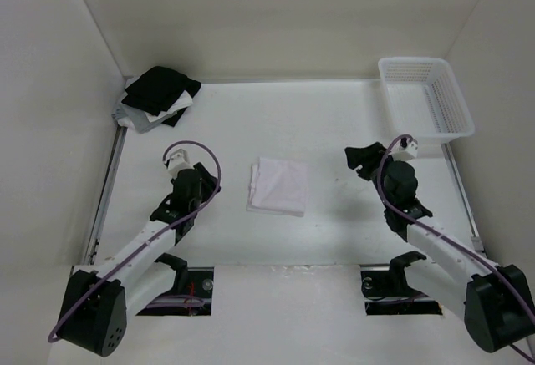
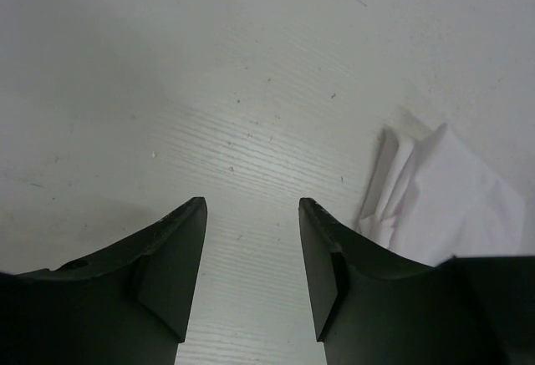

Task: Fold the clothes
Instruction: Fold the tank top

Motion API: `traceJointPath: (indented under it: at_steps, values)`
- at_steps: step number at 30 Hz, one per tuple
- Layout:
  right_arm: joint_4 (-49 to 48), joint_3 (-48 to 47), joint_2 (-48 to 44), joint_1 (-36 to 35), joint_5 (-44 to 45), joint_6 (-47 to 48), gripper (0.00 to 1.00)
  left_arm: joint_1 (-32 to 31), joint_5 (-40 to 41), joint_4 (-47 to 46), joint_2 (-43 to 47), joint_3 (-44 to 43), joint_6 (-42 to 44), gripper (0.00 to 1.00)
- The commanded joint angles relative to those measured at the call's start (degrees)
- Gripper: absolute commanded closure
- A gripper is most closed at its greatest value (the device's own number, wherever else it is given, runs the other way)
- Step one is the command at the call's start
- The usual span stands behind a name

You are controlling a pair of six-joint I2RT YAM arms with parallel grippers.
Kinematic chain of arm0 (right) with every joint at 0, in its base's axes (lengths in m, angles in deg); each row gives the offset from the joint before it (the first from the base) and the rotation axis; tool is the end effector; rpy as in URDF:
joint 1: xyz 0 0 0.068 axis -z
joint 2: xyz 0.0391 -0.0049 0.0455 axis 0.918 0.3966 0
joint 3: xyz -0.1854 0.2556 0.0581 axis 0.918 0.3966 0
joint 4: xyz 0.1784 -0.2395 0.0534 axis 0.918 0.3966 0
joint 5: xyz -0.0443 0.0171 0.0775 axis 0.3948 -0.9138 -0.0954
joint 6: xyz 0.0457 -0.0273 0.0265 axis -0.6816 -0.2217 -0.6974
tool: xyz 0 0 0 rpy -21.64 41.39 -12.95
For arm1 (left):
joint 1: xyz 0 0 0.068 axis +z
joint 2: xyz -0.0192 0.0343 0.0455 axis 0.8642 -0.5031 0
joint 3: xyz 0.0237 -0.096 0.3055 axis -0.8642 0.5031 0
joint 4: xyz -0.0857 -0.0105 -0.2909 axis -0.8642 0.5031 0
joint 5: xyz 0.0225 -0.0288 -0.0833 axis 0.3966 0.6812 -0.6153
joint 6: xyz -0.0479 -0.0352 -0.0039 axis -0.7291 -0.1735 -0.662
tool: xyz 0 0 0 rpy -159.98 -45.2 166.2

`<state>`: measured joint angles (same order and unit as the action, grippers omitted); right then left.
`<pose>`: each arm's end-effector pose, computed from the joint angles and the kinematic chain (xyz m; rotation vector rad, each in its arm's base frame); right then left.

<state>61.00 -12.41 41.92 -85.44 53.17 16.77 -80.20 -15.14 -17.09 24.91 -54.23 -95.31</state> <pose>0.2151 0.0672 0.2538 0.4597 1.6603 0.6954 0.1930 -0.0577 0.1938 -0.5689 2.0343 -0.3236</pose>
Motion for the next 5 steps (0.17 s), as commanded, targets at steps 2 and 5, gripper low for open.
traceJointPath:
  at_steps: [2, 5]
  values:
    - [-2.92, 3.14, 2.50, 0.22, 5.46, 0.60, 0.34, -0.38, -0.69, -1.38, -0.72, -2.97, 0.93, 0.55]
    - [-4.25, 3.59, 4.70, 0.22, 4.84, 0.33, 0.35, -0.56, -0.69, -1.99, -1.95, -3.32, 1.19, 0.53]
